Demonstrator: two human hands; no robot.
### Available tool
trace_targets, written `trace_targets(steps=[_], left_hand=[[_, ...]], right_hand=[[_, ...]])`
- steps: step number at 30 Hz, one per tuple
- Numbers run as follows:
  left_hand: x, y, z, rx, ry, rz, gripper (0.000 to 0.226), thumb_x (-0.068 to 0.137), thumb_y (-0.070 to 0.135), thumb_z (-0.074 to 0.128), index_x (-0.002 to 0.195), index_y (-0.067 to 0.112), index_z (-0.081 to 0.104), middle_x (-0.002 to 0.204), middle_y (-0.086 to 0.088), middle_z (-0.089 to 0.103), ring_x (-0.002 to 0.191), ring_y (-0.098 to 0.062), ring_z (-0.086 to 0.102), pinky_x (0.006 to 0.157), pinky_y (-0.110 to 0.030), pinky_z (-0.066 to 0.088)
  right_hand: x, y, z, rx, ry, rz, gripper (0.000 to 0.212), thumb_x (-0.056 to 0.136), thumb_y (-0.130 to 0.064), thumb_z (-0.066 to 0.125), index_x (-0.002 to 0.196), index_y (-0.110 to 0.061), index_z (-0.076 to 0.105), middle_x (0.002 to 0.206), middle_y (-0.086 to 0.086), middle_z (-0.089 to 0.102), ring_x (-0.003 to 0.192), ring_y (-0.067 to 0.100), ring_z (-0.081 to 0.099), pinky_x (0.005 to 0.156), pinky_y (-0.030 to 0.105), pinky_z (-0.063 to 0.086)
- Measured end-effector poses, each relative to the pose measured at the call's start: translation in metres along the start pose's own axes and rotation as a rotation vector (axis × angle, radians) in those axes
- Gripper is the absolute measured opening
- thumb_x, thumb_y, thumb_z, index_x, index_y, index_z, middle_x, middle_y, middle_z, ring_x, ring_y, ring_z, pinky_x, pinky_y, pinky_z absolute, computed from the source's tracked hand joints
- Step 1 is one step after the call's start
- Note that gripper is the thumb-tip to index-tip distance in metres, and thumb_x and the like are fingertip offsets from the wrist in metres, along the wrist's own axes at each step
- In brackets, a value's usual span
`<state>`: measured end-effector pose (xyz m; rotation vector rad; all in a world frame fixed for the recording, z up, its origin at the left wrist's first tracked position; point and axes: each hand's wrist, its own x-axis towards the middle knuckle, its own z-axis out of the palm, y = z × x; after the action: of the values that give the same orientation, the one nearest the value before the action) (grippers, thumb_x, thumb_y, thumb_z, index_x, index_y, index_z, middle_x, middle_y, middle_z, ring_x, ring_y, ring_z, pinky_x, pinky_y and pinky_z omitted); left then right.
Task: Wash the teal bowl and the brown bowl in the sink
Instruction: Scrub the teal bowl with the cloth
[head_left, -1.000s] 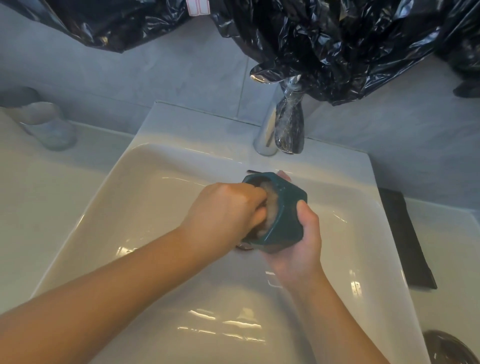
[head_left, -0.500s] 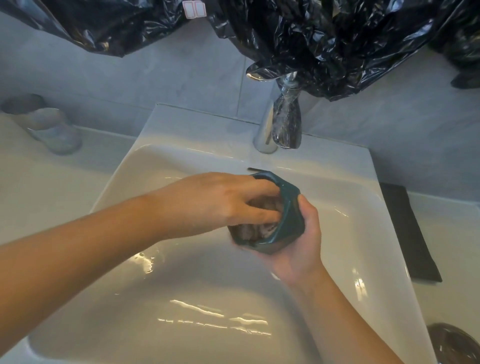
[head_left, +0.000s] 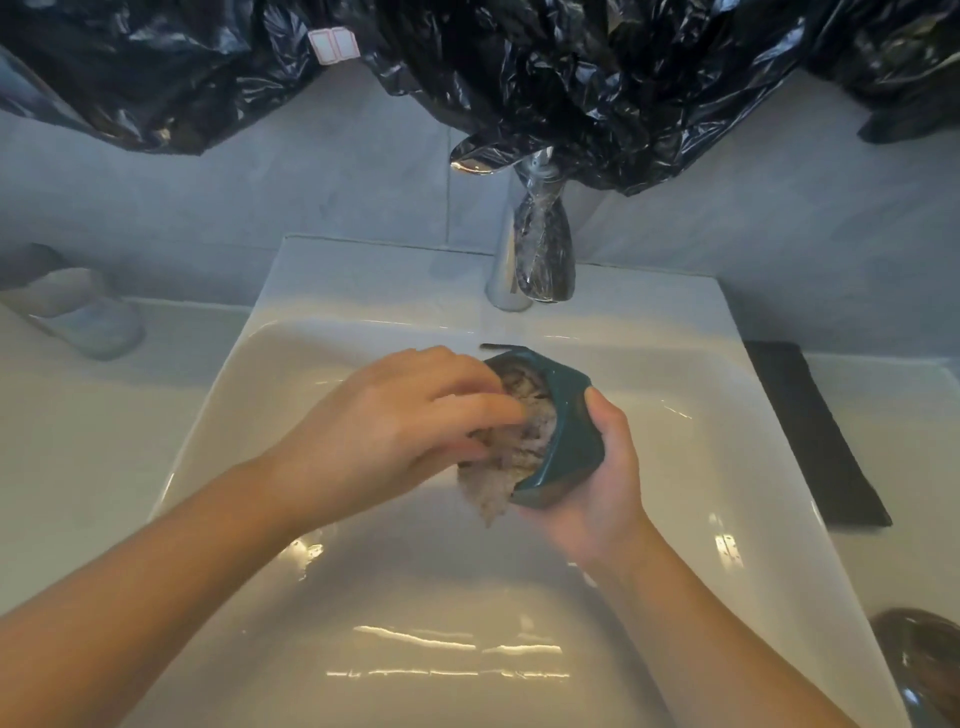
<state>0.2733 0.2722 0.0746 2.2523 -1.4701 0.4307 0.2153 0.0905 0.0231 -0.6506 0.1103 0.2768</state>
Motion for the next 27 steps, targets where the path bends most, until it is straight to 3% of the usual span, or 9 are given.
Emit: trace_targets(steps=[3,6,9,12,14,17,21,24,27], left_hand=[[0.001,-0.003,-0.002,0.045,-0.120,0.093,0.025,0.088,0.023,0.066,0.113,0.022,0.070,0.110,-0.011,0.065,0.087,-0.026,0.063,0.067,-0.030,0.051],[0.003,0.005,0.012,0.127,-0.090,-0.019,0.019,0.083,0.030,0.055,0.089,0.019,0.070,0.085,-0.005,0.063,0.067,-0.024,0.057,0.058,-0.027,0.038],[0.002,0.009,0.028,0.157,0.025,-0.164,0.021,0.081,0.030,0.056,0.067,0.016,0.062,0.061,0.000,0.057,0.054,-0.024,0.053,0.055,-0.031,0.028],[0.003,0.015,0.034,0.152,0.106,-0.287,0.031,0.084,0.030,0.055,0.057,0.014,0.056,0.050,0.000,0.051,0.046,-0.024,0.048,0.056,-0.034,0.029],[0.005,0.017,0.028,0.159,0.127,-0.306,0.028,0.085,0.030,0.054,0.063,0.014,0.061,0.053,-0.001,0.056,0.049,-0.024,0.051,0.058,-0.036,0.033],[0.000,0.015,0.011,0.043,0.124,-0.125,0.011,0.087,0.024,0.057,0.094,0.016,0.060,0.084,-0.005,0.064,0.072,-0.023,0.056,0.065,-0.032,0.042],[-0.006,0.001,-0.002,0.039,-0.066,0.157,0.028,0.087,0.011,0.066,0.113,0.021,0.065,0.123,-0.004,0.059,0.090,-0.026,0.059,0.066,-0.032,0.049],[-0.001,-0.008,0.009,0.103,-0.110,0.149,0.023,0.087,0.021,0.068,0.110,0.016,0.071,0.113,-0.003,0.069,0.092,-0.021,0.058,0.068,-0.030,0.047],[0.002,-0.003,0.023,0.092,-0.041,0.021,0.023,0.088,0.032,0.058,0.089,0.015,0.073,0.086,-0.001,0.069,0.075,-0.020,0.053,0.064,-0.028,0.037]], right_hand=[[-0.001,0.004,0.003,-0.008,-0.012,0.015,0.061,0.074,-0.054,0.068,0.123,-0.017,0.065,0.107,0.009,0.070,0.095,0.022,0.068,0.077,0.041,0.057],[-0.002,0.006,0.006,-0.026,0.017,0.023,0.060,0.084,-0.048,0.049,0.136,-0.018,0.051,0.105,0.007,0.071,0.090,0.020,0.068,0.073,0.040,0.057],[-0.003,0.006,0.005,-0.071,0.016,0.019,0.056,0.082,-0.045,0.052,0.133,-0.023,0.054,0.111,0.007,0.070,0.092,0.021,0.067,0.077,0.042,0.055],[-0.002,0.007,0.003,-0.062,0.008,0.063,0.056,0.078,-0.049,0.056,0.126,-0.022,0.061,0.109,0.008,0.070,0.093,0.023,0.067,0.078,0.043,0.054],[-0.001,0.008,0.003,-0.021,0.002,0.067,0.059,0.076,-0.052,0.059,0.126,-0.019,0.062,0.108,0.009,0.070,0.093,0.023,0.068,0.077,0.042,0.055],[-0.001,0.006,0.000,-0.008,-0.043,0.036,0.060,0.077,-0.054,0.063,0.125,-0.017,0.065,0.110,0.009,0.070,0.097,0.022,0.068,0.081,0.039,0.055],[0.001,0.006,-0.003,-0.028,-0.022,0.044,0.063,0.067,-0.058,0.074,0.116,-0.020,0.071,0.110,0.009,0.070,0.099,0.023,0.067,0.080,0.040,0.055],[0.001,0.006,-0.001,0.018,-0.006,0.054,0.056,0.069,-0.053,0.072,0.113,-0.018,0.073,0.106,0.008,0.071,0.092,0.021,0.069,0.078,0.039,0.056],[0.000,0.006,0.000,0.054,0.013,0.046,0.055,0.071,-0.049,0.070,0.116,-0.017,0.071,0.105,0.009,0.070,0.088,0.021,0.068,0.077,0.038,0.055]])
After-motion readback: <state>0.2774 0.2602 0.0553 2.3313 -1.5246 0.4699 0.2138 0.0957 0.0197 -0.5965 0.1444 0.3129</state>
